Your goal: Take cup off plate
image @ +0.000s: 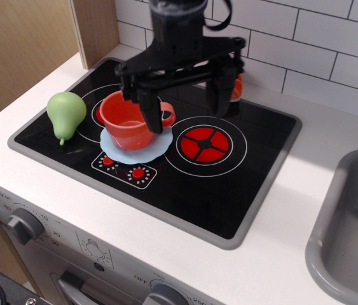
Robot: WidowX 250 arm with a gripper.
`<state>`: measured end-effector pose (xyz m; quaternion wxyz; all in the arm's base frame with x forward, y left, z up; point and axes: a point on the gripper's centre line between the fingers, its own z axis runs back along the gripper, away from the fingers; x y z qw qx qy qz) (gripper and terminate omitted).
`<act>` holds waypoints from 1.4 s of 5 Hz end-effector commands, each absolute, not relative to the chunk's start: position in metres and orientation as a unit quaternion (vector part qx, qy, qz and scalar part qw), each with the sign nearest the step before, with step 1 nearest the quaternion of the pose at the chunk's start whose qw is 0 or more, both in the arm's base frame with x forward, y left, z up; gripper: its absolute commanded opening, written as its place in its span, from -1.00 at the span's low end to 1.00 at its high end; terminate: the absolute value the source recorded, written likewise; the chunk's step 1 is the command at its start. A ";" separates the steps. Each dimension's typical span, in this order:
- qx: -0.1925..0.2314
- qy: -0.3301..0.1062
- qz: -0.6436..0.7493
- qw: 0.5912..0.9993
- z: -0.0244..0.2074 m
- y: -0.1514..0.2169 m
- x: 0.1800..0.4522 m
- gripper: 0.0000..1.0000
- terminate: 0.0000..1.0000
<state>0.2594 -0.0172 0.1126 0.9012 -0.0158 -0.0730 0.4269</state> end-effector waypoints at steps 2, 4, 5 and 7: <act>-0.027 -0.038 0.722 0.690 0.086 0.014 0.278 1.00 -1.00; -0.069 -0.035 0.789 0.609 0.093 0.010 0.286 1.00 -1.00; -0.040 -0.033 0.811 0.583 0.088 0.012 0.286 1.00 -1.00; 0.003 -0.051 0.827 0.559 0.078 0.006 0.285 1.00 -1.00</act>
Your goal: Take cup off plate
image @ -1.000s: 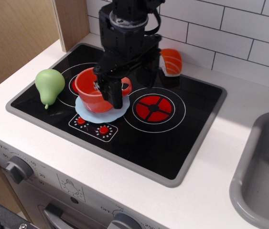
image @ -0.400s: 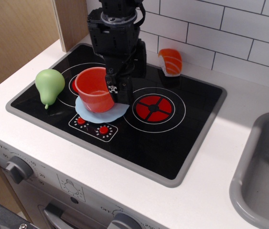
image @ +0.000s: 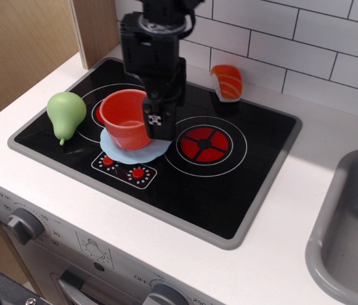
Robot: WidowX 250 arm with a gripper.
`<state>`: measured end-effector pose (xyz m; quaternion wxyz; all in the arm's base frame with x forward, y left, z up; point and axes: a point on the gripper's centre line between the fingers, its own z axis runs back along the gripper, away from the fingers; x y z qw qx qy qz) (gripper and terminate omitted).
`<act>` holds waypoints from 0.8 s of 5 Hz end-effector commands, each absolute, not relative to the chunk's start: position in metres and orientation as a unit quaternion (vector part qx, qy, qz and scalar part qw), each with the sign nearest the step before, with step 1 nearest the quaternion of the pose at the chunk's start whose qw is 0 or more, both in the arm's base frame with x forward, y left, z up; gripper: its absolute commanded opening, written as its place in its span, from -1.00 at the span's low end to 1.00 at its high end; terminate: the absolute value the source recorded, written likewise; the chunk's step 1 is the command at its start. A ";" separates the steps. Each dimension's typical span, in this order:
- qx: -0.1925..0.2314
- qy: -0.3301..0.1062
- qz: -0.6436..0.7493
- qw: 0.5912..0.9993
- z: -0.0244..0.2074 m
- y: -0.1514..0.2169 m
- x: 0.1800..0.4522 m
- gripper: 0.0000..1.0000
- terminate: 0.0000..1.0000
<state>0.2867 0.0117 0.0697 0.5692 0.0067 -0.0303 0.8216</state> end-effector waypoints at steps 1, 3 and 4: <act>-0.012 -0.062 0.823 0.564 0.072 0.005 0.283 -1.00 -1.00; -0.016 -0.050 0.825 0.563 0.072 0.003 0.286 -1.00 -1.00; -0.018 -0.052 0.827 0.560 0.074 0.005 0.288 -1.00 -1.00</act>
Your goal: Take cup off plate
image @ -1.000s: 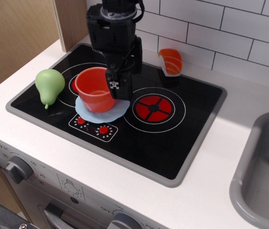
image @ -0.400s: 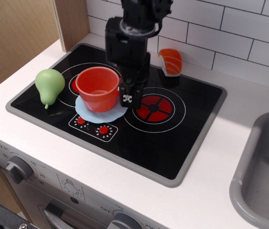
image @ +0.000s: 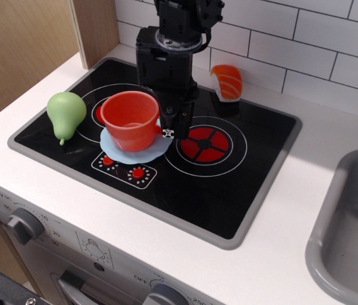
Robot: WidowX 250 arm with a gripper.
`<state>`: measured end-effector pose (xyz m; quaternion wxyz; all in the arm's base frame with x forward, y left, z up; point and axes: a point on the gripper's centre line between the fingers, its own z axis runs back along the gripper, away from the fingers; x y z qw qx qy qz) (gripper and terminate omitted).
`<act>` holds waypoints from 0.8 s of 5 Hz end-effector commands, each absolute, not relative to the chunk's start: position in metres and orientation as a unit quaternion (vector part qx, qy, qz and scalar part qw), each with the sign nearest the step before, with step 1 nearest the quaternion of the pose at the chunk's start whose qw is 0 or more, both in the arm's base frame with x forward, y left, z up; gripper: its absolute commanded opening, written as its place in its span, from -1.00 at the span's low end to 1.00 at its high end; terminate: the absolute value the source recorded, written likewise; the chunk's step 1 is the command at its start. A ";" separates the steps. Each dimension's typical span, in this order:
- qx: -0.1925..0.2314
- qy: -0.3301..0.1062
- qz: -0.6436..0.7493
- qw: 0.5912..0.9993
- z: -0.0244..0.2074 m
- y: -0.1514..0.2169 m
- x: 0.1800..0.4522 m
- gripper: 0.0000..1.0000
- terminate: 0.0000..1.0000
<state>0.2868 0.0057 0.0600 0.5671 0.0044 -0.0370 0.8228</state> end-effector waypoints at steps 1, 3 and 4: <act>-0.022 -0.080 0.820 0.566 0.085 0.006 0.287 -1.00 -1.00; -0.022 -0.074 0.788 0.610 0.100 -0.020 0.281 -1.00 -1.00; -0.027 -0.052 0.771 0.634 0.093 -0.045 0.279 -1.00 -1.00</act>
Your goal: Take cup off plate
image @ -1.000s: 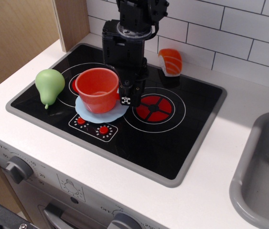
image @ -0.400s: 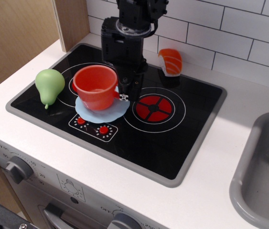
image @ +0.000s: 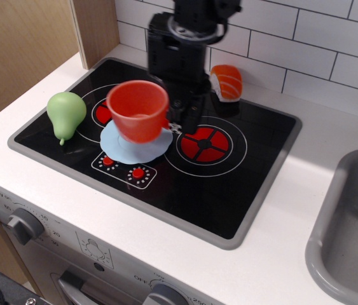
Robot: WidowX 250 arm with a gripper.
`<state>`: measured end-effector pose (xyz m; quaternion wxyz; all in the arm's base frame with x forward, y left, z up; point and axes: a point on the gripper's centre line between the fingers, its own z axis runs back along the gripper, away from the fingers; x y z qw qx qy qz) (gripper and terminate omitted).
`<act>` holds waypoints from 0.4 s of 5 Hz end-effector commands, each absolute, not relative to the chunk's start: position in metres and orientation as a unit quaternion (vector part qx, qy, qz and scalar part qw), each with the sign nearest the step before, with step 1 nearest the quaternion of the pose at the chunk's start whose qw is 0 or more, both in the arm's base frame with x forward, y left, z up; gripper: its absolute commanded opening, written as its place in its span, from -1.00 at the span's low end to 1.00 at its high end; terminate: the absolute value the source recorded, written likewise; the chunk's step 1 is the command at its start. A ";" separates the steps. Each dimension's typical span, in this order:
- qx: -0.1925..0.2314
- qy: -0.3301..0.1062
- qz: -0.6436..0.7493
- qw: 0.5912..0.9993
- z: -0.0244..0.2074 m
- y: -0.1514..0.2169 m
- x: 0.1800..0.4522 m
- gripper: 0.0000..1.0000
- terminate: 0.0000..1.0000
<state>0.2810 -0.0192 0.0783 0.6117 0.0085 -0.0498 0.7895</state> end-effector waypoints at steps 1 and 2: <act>-0.029 -0.039 0.758 0.650 0.084 -0.066 0.279 -1.00 -1.00; -0.038 -0.024 0.744 0.667 0.084 -0.090 0.276 -1.00 -1.00</act>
